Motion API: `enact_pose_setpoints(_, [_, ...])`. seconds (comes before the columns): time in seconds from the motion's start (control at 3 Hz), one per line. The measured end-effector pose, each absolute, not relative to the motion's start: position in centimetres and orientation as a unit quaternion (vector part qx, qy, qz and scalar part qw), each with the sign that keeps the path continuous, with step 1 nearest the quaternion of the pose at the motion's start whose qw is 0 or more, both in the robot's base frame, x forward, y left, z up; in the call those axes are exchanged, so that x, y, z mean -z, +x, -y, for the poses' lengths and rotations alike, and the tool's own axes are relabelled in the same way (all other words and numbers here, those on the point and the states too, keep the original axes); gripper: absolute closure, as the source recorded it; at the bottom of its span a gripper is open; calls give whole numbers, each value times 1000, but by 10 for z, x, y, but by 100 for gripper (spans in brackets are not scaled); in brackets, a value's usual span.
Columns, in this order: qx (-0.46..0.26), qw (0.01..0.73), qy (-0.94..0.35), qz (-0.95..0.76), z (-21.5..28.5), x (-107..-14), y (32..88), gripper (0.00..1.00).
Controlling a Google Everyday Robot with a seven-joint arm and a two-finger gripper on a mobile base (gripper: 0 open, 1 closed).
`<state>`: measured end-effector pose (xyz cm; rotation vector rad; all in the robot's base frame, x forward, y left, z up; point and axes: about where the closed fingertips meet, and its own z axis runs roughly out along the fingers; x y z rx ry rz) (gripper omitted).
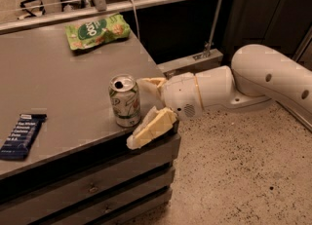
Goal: Pick 7up can
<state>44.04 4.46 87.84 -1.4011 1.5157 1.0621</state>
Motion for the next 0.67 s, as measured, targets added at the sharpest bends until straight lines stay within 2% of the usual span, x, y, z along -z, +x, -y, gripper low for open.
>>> enact_pose_setpoints(0.67, [-419, 420, -567, -570, -51, -880, 442, 0])
